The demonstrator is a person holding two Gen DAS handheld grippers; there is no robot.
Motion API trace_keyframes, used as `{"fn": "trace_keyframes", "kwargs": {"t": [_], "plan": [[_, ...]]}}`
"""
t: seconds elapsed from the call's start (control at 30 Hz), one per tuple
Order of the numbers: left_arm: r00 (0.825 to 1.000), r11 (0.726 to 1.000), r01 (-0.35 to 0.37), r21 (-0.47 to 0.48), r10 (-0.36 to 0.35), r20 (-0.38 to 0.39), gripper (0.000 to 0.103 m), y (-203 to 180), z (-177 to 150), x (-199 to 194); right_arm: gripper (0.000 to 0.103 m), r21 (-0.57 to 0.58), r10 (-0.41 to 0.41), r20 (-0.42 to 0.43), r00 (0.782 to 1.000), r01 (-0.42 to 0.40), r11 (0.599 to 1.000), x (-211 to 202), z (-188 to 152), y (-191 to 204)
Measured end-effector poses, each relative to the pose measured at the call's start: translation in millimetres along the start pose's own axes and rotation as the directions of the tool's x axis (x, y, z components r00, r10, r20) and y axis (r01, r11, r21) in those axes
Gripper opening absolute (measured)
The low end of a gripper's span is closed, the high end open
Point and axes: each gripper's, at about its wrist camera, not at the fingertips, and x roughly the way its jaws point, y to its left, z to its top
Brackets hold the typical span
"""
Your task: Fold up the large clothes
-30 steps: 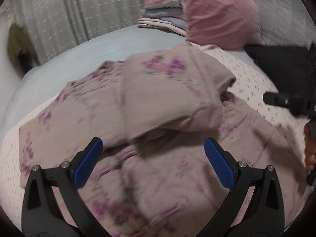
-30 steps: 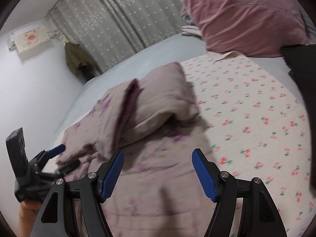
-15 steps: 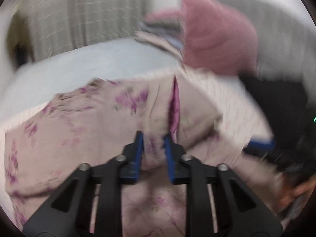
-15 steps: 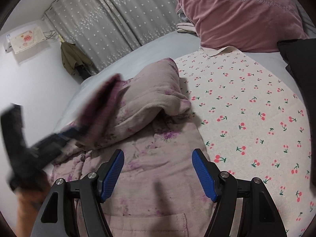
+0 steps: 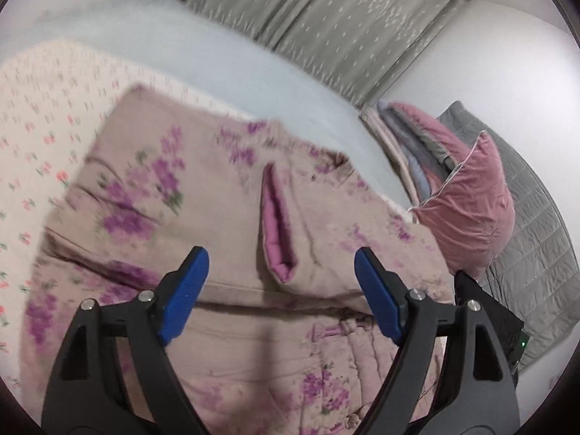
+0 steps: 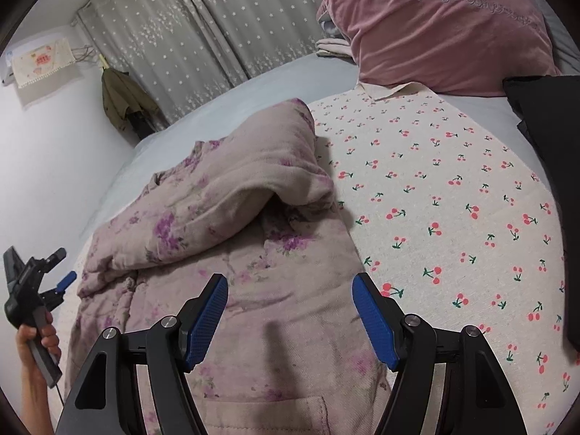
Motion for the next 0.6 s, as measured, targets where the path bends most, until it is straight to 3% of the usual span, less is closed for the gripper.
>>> {"fn": "trace_keyframes", "kwargs": {"t": [0.17, 0.27, 0.4, 0.47, 0.5, 0.53, 0.6], "plan": [[0.993, 0.999, 0.024, -0.034, -0.028, -0.117, 0.079, -3.8, 4.3, 53.1, 0.072, -0.035, -0.041, 0.013, 0.999, 0.041, 0.999, 3.8, 1.6, -1.3], [0.991, 1.0, 0.013, -0.005, -0.013, -0.136, 0.023, -22.7, 10.2, 61.8, 0.072, -0.079, -0.097, 0.03, 0.995, 0.099, 0.992, 15.1, 15.1, -1.7], [0.997, 0.996, 0.062, 0.067, -0.065, 0.036, 0.02, -40.0, 22.3, 13.2, 0.072, -0.143, -0.147, 0.004, 0.989, 0.146, 0.979, 45.6, 34.2, 2.2], [0.993, 0.996, 0.008, 0.089, -0.018, 0.118, 0.02, -33.8, 27.4, -3.9, 0.072, -0.181, -0.171, 0.001, 0.985, 0.168, 0.969, 64.3, 45.4, 6.1], [0.989, 0.994, -0.054, 0.091, 0.04, 0.144, 0.02, -26.1, 28.8, -5.5, 0.071, -0.183, -0.186, 0.007, 0.982, 0.184, 0.966, 68.7, 49.6, 5.9], [0.987, 0.992, -0.097, 0.084, 0.085, 0.138, 0.02, -17.7, 29.6, -0.8, 0.071, -0.167, -0.219, 0.017, 0.976, 0.219, 0.961, 73.9, 56.2, 2.8], [0.989, 0.986, -0.144, 0.08, 0.145, -0.008, 0.024, 6.7, 23.1, 28.1, 0.071, -0.124, -0.269, 0.009, 0.963, 0.268, 0.955, 82.5, 64.9, -9.6]]}}
